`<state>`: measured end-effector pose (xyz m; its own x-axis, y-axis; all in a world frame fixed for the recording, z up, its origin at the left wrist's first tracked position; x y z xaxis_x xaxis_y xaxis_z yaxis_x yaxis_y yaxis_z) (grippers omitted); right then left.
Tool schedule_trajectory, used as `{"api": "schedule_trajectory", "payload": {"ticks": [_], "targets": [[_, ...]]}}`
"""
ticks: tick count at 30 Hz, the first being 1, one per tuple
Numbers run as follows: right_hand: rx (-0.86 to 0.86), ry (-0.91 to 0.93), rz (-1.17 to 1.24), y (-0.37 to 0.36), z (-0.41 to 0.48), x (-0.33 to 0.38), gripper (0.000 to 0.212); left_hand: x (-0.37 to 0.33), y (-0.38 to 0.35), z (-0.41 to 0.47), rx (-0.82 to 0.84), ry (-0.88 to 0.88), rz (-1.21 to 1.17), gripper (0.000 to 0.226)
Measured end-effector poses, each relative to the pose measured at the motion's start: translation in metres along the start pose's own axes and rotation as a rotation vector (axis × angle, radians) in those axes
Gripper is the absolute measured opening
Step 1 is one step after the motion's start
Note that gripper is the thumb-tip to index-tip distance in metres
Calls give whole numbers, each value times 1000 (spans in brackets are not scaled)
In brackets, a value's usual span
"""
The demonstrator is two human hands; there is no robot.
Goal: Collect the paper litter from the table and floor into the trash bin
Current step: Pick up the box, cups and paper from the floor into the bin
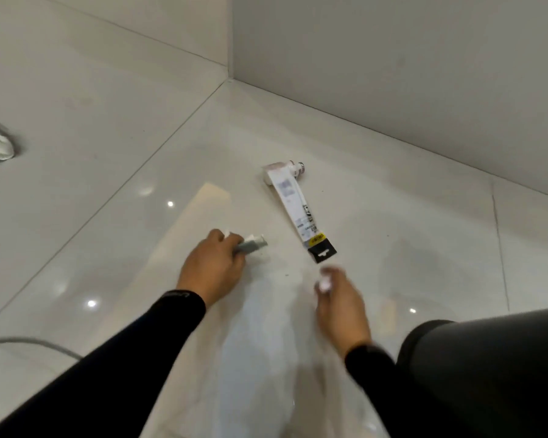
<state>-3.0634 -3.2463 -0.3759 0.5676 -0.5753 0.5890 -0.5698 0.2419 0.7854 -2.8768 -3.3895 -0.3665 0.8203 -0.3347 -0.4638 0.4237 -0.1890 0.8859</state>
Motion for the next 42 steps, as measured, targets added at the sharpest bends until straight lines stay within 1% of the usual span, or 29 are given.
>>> {"api": "schedule_trajectory", "payload": {"ticks": [2, 3, 5, 6, 7, 9, 10, 12, 13, 14, 15, 16, 18, 19, 21, 24, 26, 27, 29, 30, 32, 33, 34, 36, 39, 42], "targets": [[-80, 30, 13, 11, 57, 34, 21, 31, 22, 7, -36, 76, -8, 34], [-75, 52, -6, 11, 80, 50, 26, 47, 34, 7, -53, 116, -16, 36], [0, 100, -67, -5, 113, 74, 39, 85, 59, -1, -74, 203, -41, 37], [51, 132, -98, -20, 121, 81, 41, 103, 71, -9, -70, 232, -49, 38], [106, 159, -126, -37, 123, 84, 38, 118, 83, -18, -53, 246, -51, 40], [162, 173, -199, -60, 120, 79, 32, 142, 101, -38, 18, 284, -50, 42], [143, 185, -268, -67, 116, 75, 33, 152, 105, -51, 80, 324, -66, 37], [81, 226, -375, -73, 105, 73, 38, 169, 100, -85, 260, 401, -123, 18], [58, 235, -378, -72, 101, 72, 37, 174, 93, -98, 340, 431, -166, 15], [52, 241, -352, -72, 96, 74, 33, 180, 89, -113, 380, 473, -215, 13], [53, 230, -319, -71, 93, 75, 29, 186, 87, -123, 377, 508, -250, 9], [49, 213, -280, -68, 90, 76, 29, 192, 88, -129, 332, 532, -273, 6], [34, 185, -158, -57, 84, 82, 32, 202, 98, -131, 190, 562, -247, 7], [30, 176, -81, -50, 80, 87, 33, 206, 107, -131, 105, 575, -226, 8], [38, 180, 40, -36, 71, 107, 32, 212, 134, -128, -78, 609, -263, 8], [42, 279, 62, -17, 56, 156, 27, 226, 181, -116, -305, 712, -368, 9], [79, 297, 79, -14, 50, 190, 24, 239, 214, -106, -453, 790, -433, 13], [87, 293, 87, -13, 49, 206, 22, 248, 228, -102, -511, 830, -464, 19], [90, 267, 125, -13, 51, 231, 20, 269, 246, -96, -565, 883, -492, 28], [89, 241, 166, -14, 53, 241, 20, 281, 253, -93, -568, 895, -503, 26], [84, 187, 241, -14, 54, 261, 22, 311, 261, -94, -539, 949, -538, 11], [74, 171, 270, -11, 53, 269, 22, 322, 261, -95, -504, 968, -554, 17], [64, 164, 288, -9, 53, 279, 23, 331, 262, -91, -448, 975, -564, 28], [63, 157, 289, -8, 52, 302, 23, 342, 265, -80, -333, 955, -535, 43], [81, 167, 318, -10, 57, 333, 19, 345, 272, -54, -207, 899, -405, 53], [143, 208, 355, -21, 68, 371, 14, 346, 280, -25, -139, 860, -317, 62]]}}
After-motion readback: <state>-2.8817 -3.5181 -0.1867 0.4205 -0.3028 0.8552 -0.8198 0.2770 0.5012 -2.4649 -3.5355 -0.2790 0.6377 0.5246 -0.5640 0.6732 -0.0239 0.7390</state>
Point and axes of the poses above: each hand's wrist, its own z-axis towards the middle knuckle, its own y-axis out of the back of the hand, x = y × z, the point moved 10 cm from there along z, towards the middle knuckle
